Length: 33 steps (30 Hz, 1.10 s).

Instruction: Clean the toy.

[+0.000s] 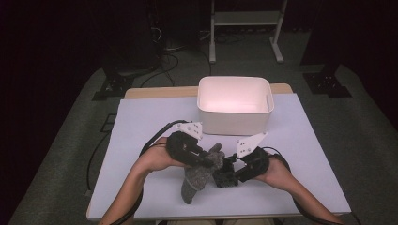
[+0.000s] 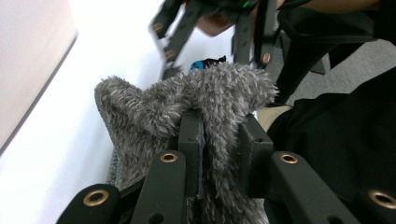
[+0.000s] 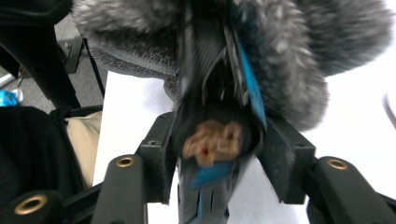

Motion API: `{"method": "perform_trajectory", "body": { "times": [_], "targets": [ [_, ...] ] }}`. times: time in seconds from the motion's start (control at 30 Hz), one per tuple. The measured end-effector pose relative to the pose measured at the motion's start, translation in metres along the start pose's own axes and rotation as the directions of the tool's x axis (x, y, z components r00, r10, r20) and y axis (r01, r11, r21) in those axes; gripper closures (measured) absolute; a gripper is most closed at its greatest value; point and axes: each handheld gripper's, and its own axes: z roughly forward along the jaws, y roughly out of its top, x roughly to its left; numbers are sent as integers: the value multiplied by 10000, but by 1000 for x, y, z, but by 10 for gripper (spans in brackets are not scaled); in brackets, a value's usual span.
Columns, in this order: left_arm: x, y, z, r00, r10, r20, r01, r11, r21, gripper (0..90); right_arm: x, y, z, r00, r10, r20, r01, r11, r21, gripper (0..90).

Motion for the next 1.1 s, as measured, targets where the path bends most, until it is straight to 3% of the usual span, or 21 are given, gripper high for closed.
{"method": "perform_trajectory", "body": {
  "times": [0.1, 0.13, 0.4, 0.47, 0.67, 0.77, 0.8, 0.97, 1.1],
  "targets": [
    [-1, 3, 1, 9999, 86, -84, -85, 9999, 101, 746, 2, 3, 4, 9995, -179, -265, 182, 9998, 104, 557],
    [-1, 4, 1, 10000, 61, -52, -60, 10000, 70, 746, 3, 3, 4, 9992, -376, -156, 378, 9992, 99, 560],
    [1, -9, -18, 9983, -206, -545, 214, 9997, 148, 746, 0, 0, 3, 9999, -109, -71, 106, 9993, -360, 564],
    [0, -13, -24, 9979, -279, -578, 288, 9995, 152, 746, 0, 3, 6, 9997, -210, 106, 213, 9991, -363, 566],
    [-4, -12, -36, 9972, -194, -728, 211, 9995, 232, 746, 1, 22, 22, 9991, -322, -262, 298, 9957, -876, 577],
    [-4, -15, -33, 9977, -208, -649, 232, 9990, 370, 746, 6, 30, 32, 9969, -660, -420, 631, 9957, -676, 577],
    [-4, -16, -33, 9980, -264, -577, 274, 9995, 165, 746, 7, 32, 33, 9964, -729, -422, 703, 9957, -595, 577],
    [-2, -19, -28, 9978, -289, -594, 299, 9994, 146, 745, 5, 26, 22, 9971, -679, -349, 664, 9970, -409, 576],
    [0, -16, -10, 9988, -209, -452, 231, 9985, 493, 745, 3, 19, 10, 9986, -471, -251, 465, 9986, -255, 575]
  ]
}}
